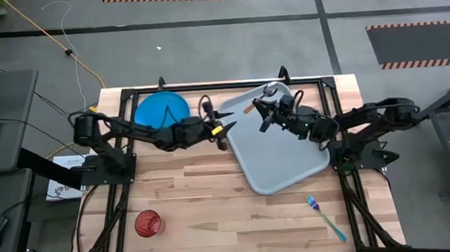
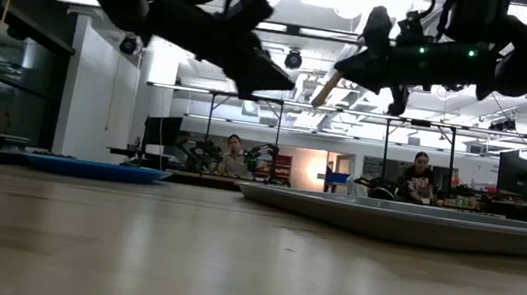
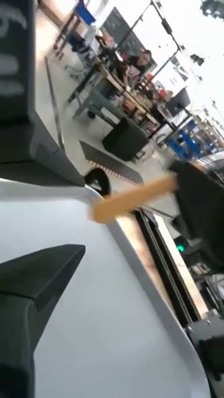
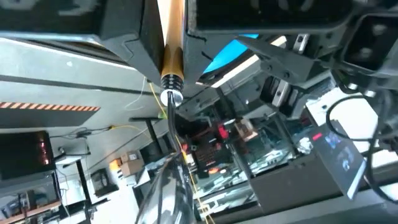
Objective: Pick and place plate/cup/fork/spoon on tray
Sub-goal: Put the yellow spoon on the gray serving tray
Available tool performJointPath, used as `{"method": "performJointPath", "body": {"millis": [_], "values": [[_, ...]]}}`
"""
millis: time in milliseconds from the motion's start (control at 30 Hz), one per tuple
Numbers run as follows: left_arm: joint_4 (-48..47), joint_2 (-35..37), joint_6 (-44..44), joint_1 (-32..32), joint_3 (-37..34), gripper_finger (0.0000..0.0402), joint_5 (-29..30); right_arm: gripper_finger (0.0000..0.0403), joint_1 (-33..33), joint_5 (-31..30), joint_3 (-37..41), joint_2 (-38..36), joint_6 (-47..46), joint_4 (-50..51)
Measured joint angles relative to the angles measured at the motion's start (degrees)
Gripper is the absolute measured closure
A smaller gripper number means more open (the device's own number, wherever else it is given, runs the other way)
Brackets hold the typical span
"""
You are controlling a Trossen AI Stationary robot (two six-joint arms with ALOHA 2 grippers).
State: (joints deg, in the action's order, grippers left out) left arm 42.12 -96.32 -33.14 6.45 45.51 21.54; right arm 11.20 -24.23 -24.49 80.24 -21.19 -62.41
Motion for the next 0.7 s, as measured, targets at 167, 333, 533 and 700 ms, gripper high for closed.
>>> {"method": "performJointPath", "body": {"millis": [167, 333, 533, 700], "values": [[-2.79, -3.88, 3.12, -0.25, 4.9, 0.0197, 3.7, 0.039, -1.2, 0.28, -3.2, 3.64, 1.62, 0.0], [-4.05, -4.49, 5.65, -0.23, 6.28, 0.0143, 9.15, 0.039, -2.08, 0.55, -4.75, 4.45, 3.55, 0.08], [-4.75, -4.12, 10.87, 0.38, 6.28, 0.0115, 4.26, 0.039, -2.25, 1.94, -4.75, 4.47, 4.83, 0.44], [-5.32, -4.17, 15.24, 1.44, 6.23, 0.0117, -0.62, 0.039, -2.26, 4.66, -4.75, 4.47, 6.02, 0.25]]}}
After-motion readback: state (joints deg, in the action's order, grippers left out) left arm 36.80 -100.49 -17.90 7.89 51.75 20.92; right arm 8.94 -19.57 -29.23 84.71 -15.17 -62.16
